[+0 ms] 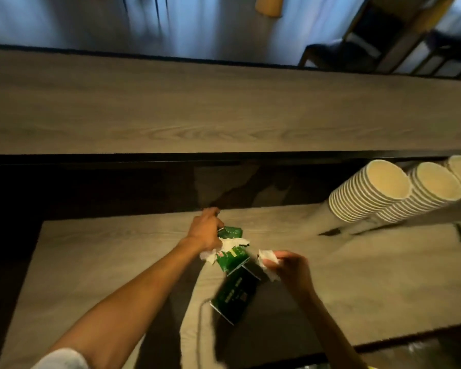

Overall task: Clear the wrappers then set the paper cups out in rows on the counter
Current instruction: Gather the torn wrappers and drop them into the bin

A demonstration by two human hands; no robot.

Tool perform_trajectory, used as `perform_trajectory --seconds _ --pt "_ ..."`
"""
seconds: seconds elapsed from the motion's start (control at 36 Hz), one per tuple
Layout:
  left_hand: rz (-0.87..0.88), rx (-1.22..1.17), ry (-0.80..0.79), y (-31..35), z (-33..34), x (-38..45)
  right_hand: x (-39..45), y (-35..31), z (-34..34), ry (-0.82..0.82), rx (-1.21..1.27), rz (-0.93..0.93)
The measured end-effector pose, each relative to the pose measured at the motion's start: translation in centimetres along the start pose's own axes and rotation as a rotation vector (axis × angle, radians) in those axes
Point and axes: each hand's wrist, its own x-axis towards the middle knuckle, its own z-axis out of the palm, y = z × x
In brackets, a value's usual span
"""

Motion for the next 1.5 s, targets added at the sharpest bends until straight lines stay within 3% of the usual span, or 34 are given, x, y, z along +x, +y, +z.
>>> perform_trajectory --seconds 0.19,0.47,0.61,0.78,0.86,1.0,1.14,1.19,1.28,1.36,1.5 --pt "-0.039 0.087 0.118 0.1 0.7 -0.8 -1.5 -0.2 2.9 -0.210 -0.207 0.025" --pt "-0.350 -0.375 0.023 -4.0 -0.6 -4.0 -2.0 1.3 7.1 -0.303 -0.469 0.070" --pt "-0.386 -0.614 0.036 -5.1 -1.1 -5.6 -1.3 -0.2 6.3 -0.338 -0.418 0.070" --pt "-0.348 -0.808 0.050 -4.0 -1.6 -7.8 -0.1 -6.2 2.4 -0.457 -0.040 0.009" --pt "-0.248 -0.869 0.044 -1.8 -2.0 -9.2 -0.4 -9.1 0.9 -0.338 0.123 -0.009" --pt "-0.160 -0.995 0.002 1.5 -3.0 -11.1 -1.1 -10.9 0.4 -0.188 0.076 -0.053" --pt "-0.002 -0.986 -0.165 4.5 -4.7 -12.5 -3.4 -10.7 -0.3 -0.079 0.053 -0.057" --pt "-0.018 -1.007 -0.252 5.0 -5.1 -12.7 -4.3 -10.5 -0.9 -0.049 0.052 -0.054" --pt "-0.065 -1.048 -0.423 6.1 -5.4 -12.7 -6.6 -9.7 -2.0 0.025 0.054 -0.025" --pt "0.024 -1.091 -0.642 8.3 -5.2 -12.6 -9.8 -9.0 -3.4 0.102 0.059 0.008" --pt "0.186 -0.804 -0.752 13.1 -3.6 -13.4 -15.4 -7.1 -6.5 0.309 0.041 0.048"
